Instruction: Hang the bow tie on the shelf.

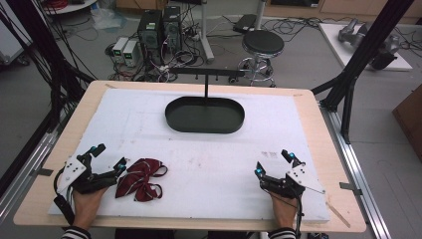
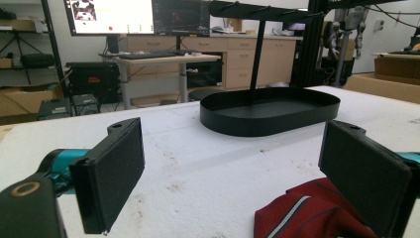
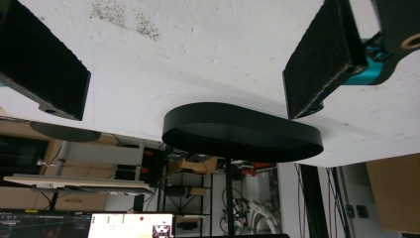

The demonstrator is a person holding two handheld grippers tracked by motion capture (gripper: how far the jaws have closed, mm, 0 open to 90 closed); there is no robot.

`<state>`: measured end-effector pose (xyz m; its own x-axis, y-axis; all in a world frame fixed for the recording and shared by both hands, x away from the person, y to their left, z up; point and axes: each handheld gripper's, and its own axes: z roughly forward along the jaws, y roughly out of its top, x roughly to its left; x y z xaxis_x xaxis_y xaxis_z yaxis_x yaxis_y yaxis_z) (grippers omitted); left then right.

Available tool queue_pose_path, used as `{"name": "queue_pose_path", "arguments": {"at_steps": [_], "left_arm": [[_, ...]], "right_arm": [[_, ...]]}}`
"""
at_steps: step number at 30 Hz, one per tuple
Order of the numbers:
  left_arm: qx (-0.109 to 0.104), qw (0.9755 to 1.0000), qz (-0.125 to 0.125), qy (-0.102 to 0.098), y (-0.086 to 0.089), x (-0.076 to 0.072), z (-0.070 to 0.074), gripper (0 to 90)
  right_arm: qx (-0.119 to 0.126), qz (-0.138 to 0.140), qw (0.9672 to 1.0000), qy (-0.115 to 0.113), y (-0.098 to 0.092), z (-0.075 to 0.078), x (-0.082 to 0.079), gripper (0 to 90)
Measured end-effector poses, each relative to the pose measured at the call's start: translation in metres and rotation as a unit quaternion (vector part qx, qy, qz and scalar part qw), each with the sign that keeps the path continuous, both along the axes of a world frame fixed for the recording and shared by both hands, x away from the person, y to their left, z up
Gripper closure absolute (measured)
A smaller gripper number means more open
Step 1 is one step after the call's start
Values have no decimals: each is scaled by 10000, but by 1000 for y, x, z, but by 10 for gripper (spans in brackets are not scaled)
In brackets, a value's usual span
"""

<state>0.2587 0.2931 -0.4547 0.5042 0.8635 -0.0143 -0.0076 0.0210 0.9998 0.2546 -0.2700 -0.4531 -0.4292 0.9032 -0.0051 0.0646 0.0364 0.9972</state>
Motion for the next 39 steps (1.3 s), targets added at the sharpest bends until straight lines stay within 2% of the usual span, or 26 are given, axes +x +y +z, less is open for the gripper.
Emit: {"name": "queue_pose_path", "arguments": {"at_steps": [17,21,23,28,31,34,36,38,39], "left_arm": [[10,10000,-28,82,0,2,1,110],[79,9999,-72,74,-1,2,1,111],[206,9996,-108,146,-2,3,3,110],[407,9987,-293,100,-7,2,8,122],[564,9974,-450,84,-11,1,15,122],[846,9938,-715,75,-17,1,28,124],[897,9929,-772,66,-19,2,33,125],[1095,9895,-942,62,-23,2,47,145],[1095,9895,-942,62,-23,2,47,159]], "right_arm": [[77,-22,10000,-20,-1,0,0,34],[49,-18,10000,-4,-1,0,0,34],[-5,-25,10000,-40,0,0,0,34],[35,-19,10000,-8,-1,0,1,34],[13,-13,10000,0,0,0,0,34],[3,-15,10000,-10,0,0,0,34],[15,-16,10000,-7,0,0,0,34],[11,-13,10000,0,0,0,0,34],[10,-17,10000,-2,0,0,0,34]]}}
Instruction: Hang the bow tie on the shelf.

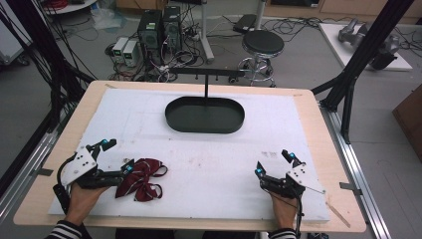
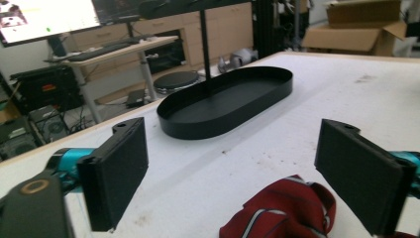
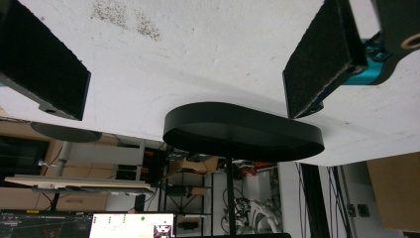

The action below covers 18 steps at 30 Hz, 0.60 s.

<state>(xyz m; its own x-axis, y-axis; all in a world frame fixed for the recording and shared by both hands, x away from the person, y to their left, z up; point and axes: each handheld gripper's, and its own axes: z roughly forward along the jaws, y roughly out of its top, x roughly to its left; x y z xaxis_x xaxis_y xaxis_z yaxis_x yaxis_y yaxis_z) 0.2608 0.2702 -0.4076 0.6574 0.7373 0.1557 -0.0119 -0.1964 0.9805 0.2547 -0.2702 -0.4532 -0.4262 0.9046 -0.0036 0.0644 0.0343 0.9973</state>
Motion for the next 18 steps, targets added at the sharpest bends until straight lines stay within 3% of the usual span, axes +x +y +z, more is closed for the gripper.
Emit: {"name": "queue_pose_path", "arguments": {"at_steps": [2,4,8,9,12,13,15,16,18], "left_arm": [[275,9995,-141,57,-5,1,14,162],[314,9993,-182,71,-7,1,17,162],[636,9970,-379,209,-14,4,29,163],[636,9970,-379,209,-14,4,29,170],[977,9929,-585,357,-18,6,33,225],[977,9929,-585,357,-18,6,33,226],[1256,9882,-690,533,-23,6,35,227],[1256,9882,-690,533,-23,6,35,231],[1474,9833,-847,644,-28,6,39,247]], "right_arm": [[5,1,10000,21,0,0,0,34],[-8,-6,10000,9,0,0,0,34],[-17,-4,10000,9,0,0,1,34],[-23,-6,10000,1,0,0,1,34],[-20,-7,10000,3,0,0,1,34],[-20,-7,10000,3,0,0,1,34],[-23,-6,10000,2,0,0,1,33],[-22,-6,10000,3,0,0,1,34],[-10,-4,10000,18,0,0,1,34]]}}
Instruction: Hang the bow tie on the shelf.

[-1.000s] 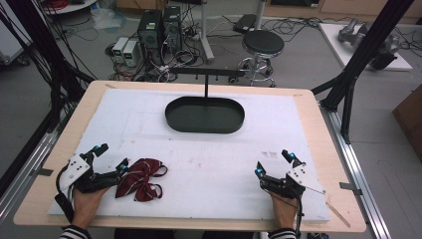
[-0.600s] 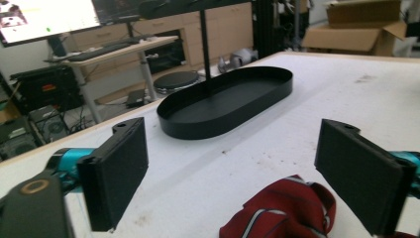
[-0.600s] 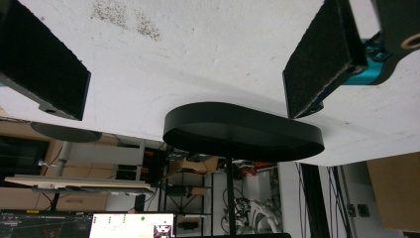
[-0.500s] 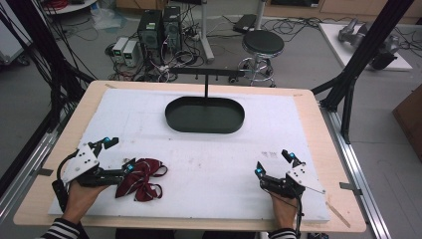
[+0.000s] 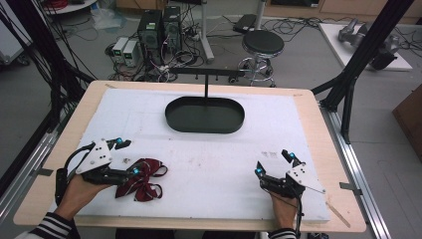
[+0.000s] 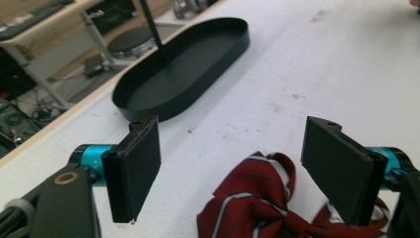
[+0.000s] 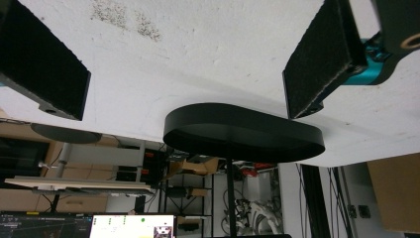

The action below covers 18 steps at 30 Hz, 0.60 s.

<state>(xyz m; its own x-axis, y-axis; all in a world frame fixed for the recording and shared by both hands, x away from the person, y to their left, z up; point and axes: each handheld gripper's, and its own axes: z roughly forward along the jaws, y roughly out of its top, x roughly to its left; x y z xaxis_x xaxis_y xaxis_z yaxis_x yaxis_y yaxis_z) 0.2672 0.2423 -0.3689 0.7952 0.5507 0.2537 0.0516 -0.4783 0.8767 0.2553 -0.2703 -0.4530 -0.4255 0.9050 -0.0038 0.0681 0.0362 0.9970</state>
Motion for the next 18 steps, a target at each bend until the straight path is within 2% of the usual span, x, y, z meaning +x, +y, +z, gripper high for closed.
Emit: {"name": "queue_pose_path", "arguments": {"at_steps": [1,3,6,7,8,9,12,13,14,15,16,17,18], "left_arm": [[0,10000,0,0,0,0,0,250],[136,9998,-78,78,-3,1,3,252],[467,9982,-279,234,-8,3,6,269],[657,9965,-376,342,-11,4,6,269],[657,9965,-376,342,-11,4,6,269],[769,9950,-435,466,-13,5,6,268],[874,9936,-456,548,-14,6,6,267],[955,9925,-489,593,-16,6,5,267],[1150,9894,-580,665,-18,8,4,271],[1150,9894,-580,665,-18,8,4,279],[1205,9881,-634,715,-20,8,3,282],[1358,9850,-725,781,-22,9,1,283],[1389,9840,-758,814,-23,10,0,288]], "right_arm": [[0,0,10000,0,0,0,0,34],[-2,-9,10000,3,0,0,0,34],[-3,-10,10000,4,0,0,0,34],[-1,-4,10000,2,0,0,0,34],[-1,-4,10000,2,0,0,0,34],[12,-5,10000,22,1,0,0,34],[9,-4,10000,22,1,0,0,34],[9,-4,10000,22,1,0,0,34],[11,-2,10000,20,1,0,0,34],[11,-2,10000,20,1,0,0,34],[-15,-3,10000,0,1,0,0,34],[-40,-1,10000,-16,0,0,0,34],[-43,-6,10000,-13,1,0,0,34]]}}
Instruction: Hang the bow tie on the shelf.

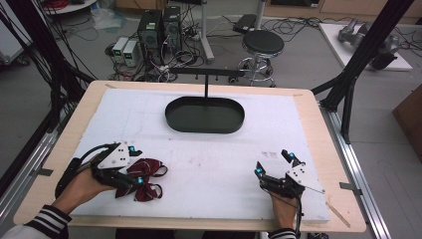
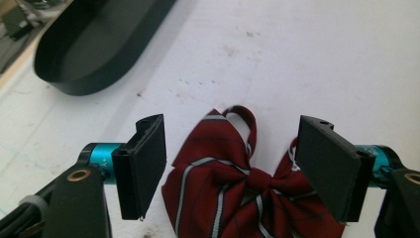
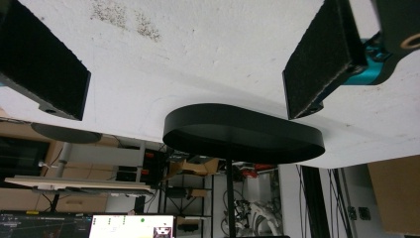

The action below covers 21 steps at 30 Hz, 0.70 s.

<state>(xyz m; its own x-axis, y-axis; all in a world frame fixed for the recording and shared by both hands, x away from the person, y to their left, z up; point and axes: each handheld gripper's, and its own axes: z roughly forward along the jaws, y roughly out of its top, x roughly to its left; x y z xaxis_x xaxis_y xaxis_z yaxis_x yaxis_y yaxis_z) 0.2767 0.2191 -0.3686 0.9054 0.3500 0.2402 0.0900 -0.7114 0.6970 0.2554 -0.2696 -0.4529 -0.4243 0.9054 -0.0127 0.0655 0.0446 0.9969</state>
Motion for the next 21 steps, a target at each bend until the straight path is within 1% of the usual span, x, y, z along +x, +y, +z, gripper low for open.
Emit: {"name": "queue_pose_path", "arguments": {"at_steps": [2,3,5,7,10,12,13,15,16,17,19,20,21], "left_arm": [[98,9999,-41,95,-3,1,-2,289],[98,9999,-41,95,-3,1,-2,289],[243,9995,-105,194,-8,3,-6,288],[331,9990,-160,261,-11,4,-9,288],[394,9986,-181,315,-14,5,-13,288],[467,9980,-181,382,-18,7,-18,287],[467,9980,-181,382,-18,7,-18,287],[624,9965,-253,491,-21,7,-22,287],[624,9965,-253,491,-21,7,-22,287],[721,9956,-290,525,-23,8,-25,287],[788,9947,-312,581,-25,10,-27,288],[788,9947,-312,581,-25,10,-27,288],[837,9941,-316,618,-25,11,-29,290]], "right_arm": [[0,5,10000,-4,0,0,0,34],[15,-1,10000,-4,0,0,0,34],[5,4,10000,-5,0,0,0,34],[5,3,10000,19,0,0,0,34],[1,2,10000,20,0,0,0,34],[24,-9,10000,12,0,0,0,34],[24,-9,10000,12,0,0,0,34],[23,-7,10000,9,0,0,0,34],[23,-7,10000,9,0,0,0,34],[37,-11,10000,14,0,0,0,34],[22,-9,10000,10,0,0,0,34],[22,-9,10000,10,0,0,0,34],[27,-10,10000,11,0,0,0,34]]}}
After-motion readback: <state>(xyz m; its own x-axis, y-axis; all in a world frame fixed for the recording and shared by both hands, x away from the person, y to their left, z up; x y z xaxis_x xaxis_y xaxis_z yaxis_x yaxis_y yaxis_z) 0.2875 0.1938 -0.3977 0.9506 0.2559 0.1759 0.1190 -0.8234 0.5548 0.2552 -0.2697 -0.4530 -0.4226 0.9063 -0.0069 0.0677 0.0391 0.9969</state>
